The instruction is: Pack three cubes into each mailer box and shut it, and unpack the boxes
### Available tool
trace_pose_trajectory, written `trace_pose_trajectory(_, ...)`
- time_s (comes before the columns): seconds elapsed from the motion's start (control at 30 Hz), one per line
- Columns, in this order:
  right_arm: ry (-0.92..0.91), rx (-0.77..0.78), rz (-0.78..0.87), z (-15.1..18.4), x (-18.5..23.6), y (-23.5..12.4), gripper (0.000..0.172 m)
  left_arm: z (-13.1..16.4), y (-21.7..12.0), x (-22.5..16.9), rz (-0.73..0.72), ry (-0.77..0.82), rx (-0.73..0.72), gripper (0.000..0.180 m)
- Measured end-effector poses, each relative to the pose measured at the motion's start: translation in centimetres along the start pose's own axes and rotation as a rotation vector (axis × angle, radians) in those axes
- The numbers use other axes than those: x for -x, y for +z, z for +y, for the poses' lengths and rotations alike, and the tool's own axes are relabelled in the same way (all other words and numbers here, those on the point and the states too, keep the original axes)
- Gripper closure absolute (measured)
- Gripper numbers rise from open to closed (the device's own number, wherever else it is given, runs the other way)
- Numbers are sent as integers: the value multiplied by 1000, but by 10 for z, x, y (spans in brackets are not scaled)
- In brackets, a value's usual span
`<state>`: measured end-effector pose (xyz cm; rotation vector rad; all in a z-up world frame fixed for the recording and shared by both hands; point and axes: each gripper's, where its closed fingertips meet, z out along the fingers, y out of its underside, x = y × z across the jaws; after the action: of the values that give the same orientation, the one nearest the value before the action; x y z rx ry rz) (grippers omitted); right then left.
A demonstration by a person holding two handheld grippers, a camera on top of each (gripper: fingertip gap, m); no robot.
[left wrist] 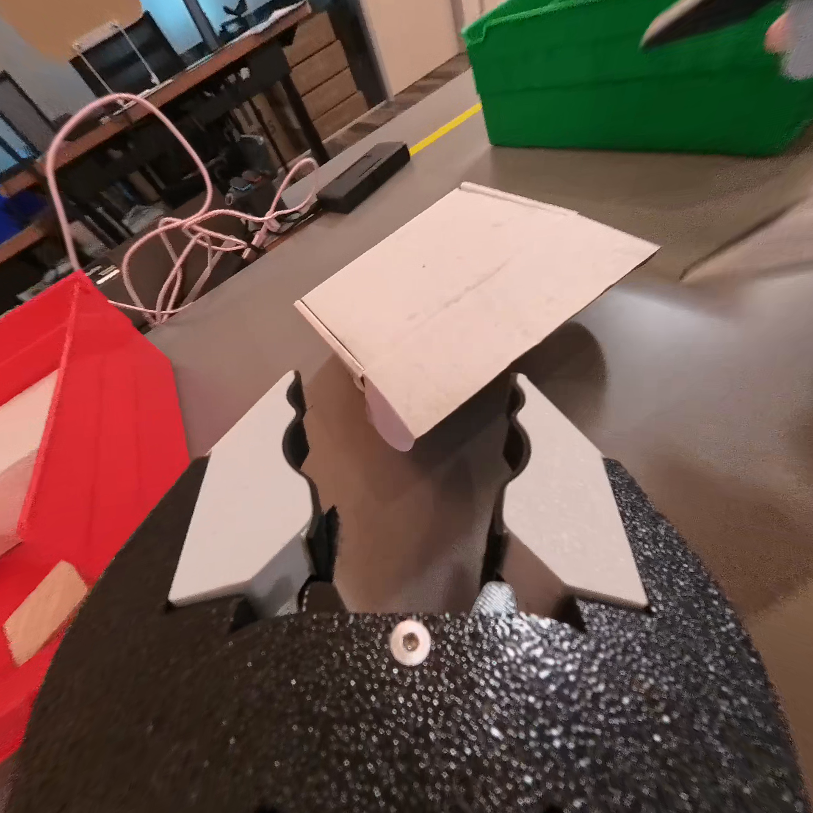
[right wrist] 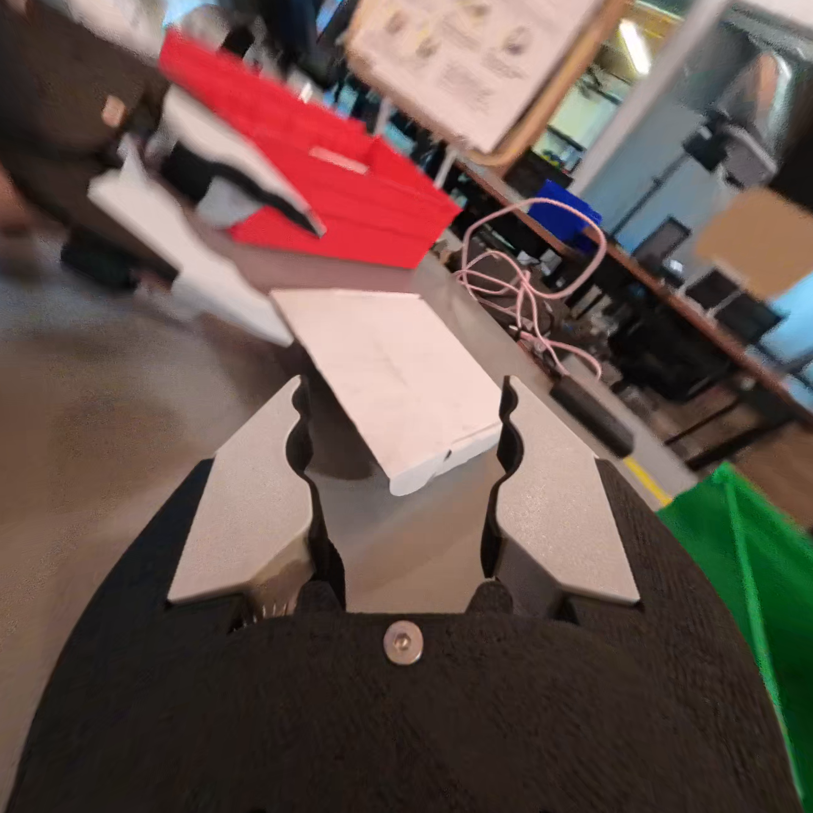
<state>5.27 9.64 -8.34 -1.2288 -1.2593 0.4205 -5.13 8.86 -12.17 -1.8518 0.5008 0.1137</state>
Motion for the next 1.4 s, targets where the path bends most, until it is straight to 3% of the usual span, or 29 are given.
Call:
trace_pose_trajectory(0.1,-326,123,-92,7,30,21,89,-7,-8,1,53,-23,-53,89)
trace_pose_trajectory(0.23,-590,232,-99,27,40,49,96,-3,-17,3,106,-16,-46,84)
trace_pose_trajectory(0.33,-856,283,15,34,27,63,124,-4,-24,5,135,10,-67,79)
trace_pose_trajectory(0.4,-934,239,51,31,26,68,147,-4,-27,5,151,44,-77,74)
trace_pose_trajectory(0.57,-930,199,54,27,23,62,171,10,-22,7,142,168,6,69)
trace_pose_trajectory(0.9,-598,135,-270,14,37,21,171,22,-7,-8,186,566,29,66)
trace_pose_trajectory(1.1,-362,0,-363,-13,21,-4,171,16,10,-3,53,966,-15,83)
trace_pose_trajectory(1.2,-320,-20,-388,-21,12,-11,171,0,17,-15,57,996,-149,84)
trace_pose_trajectory(1.3,-327,-3,-393,-17,9,-10,171,3,25,-20,94,992,-158,83)
trace_pose_trajectory(1.4,-361,12,-399,-10,15,-10,171,4,28,-20,79,1021,-181,93)
